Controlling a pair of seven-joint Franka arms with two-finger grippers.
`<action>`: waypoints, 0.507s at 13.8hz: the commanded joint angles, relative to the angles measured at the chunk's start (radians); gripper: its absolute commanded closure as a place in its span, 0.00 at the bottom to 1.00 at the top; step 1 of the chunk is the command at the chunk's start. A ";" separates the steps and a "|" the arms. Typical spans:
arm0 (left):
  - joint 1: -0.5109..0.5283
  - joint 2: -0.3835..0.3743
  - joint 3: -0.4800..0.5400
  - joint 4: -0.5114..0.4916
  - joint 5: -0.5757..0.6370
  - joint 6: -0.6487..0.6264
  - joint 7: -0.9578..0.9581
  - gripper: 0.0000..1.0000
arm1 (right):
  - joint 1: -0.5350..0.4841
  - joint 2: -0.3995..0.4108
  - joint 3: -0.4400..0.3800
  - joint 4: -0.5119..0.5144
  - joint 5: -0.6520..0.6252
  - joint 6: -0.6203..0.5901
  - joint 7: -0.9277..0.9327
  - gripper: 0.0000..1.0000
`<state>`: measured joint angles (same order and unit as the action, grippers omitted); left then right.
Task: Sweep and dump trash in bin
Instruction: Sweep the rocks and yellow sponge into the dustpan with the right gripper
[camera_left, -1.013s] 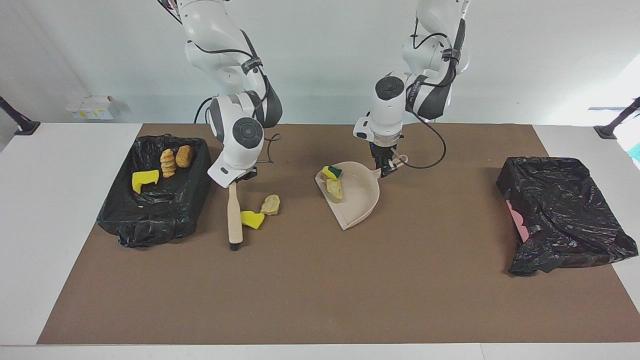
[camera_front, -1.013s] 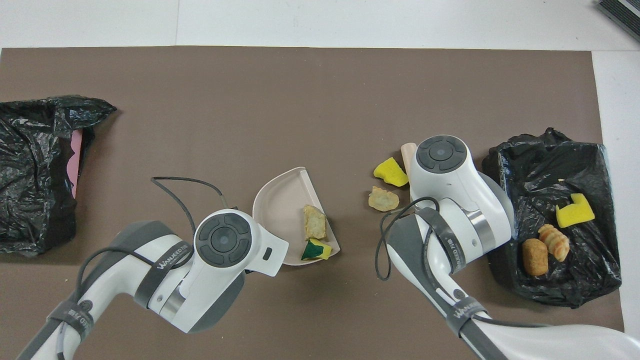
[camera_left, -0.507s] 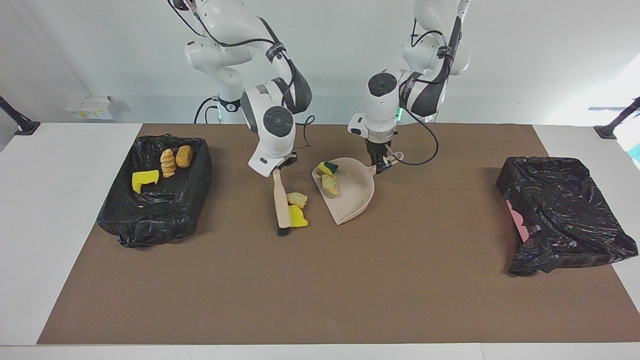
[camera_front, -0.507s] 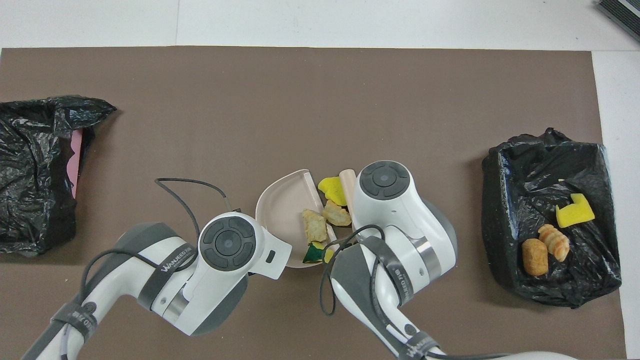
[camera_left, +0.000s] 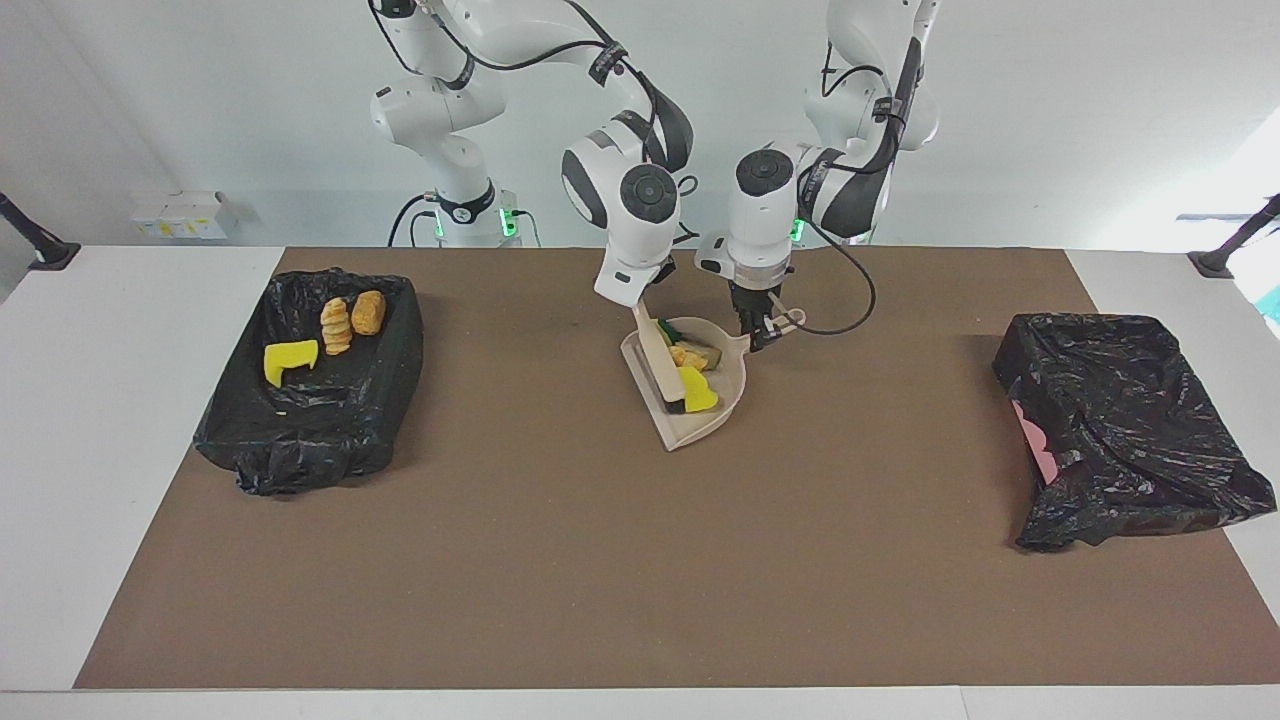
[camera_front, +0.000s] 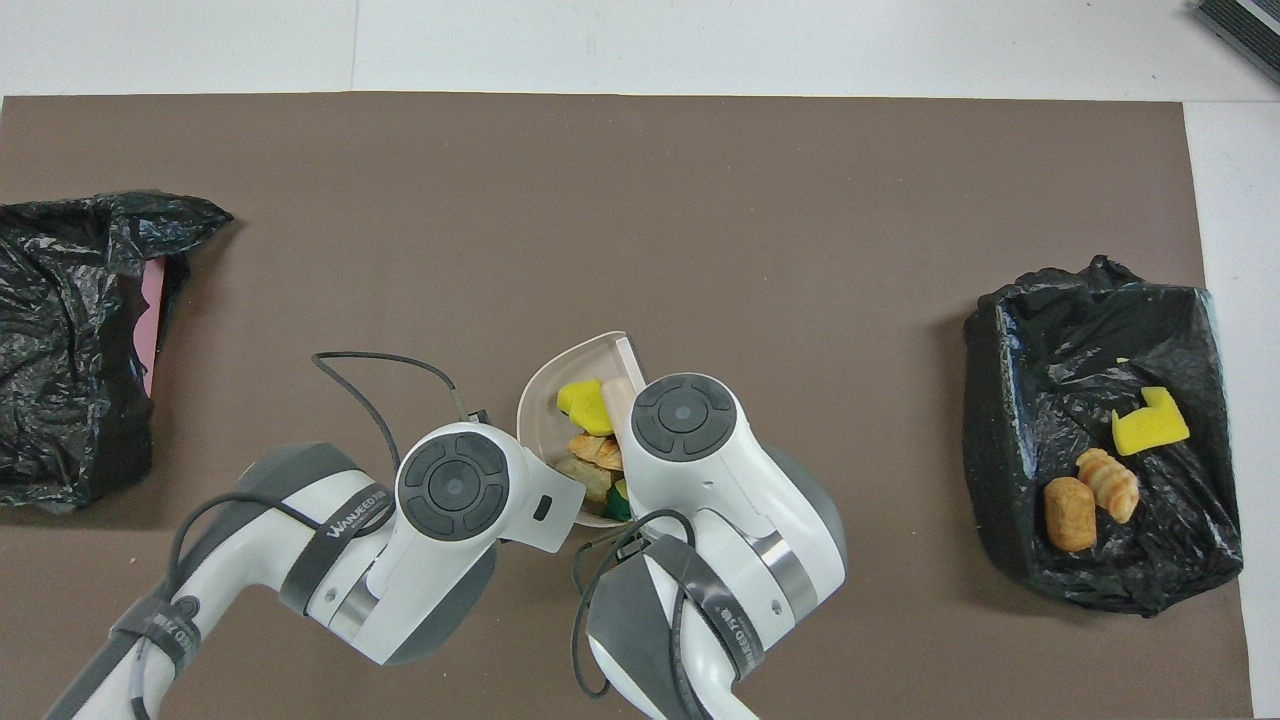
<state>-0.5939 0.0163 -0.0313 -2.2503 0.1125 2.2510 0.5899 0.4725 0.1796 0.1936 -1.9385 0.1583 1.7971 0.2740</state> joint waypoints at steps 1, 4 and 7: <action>0.029 0.025 0.007 -0.002 -0.011 0.071 0.016 1.00 | -0.055 -0.073 0.001 0.020 0.021 -0.047 -0.001 1.00; 0.087 0.025 0.005 0.001 -0.040 0.081 0.097 1.00 | -0.069 -0.126 0.001 0.016 0.017 -0.093 0.001 1.00; 0.158 0.017 0.007 0.029 -0.146 0.065 0.259 1.00 | -0.069 -0.160 0.000 0.009 0.012 -0.149 0.002 1.00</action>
<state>-0.4852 0.0376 -0.0211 -2.2411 0.0140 2.3101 0.7598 0.4122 0.0485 0.1881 -1.9121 0.1583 1.6710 0.2739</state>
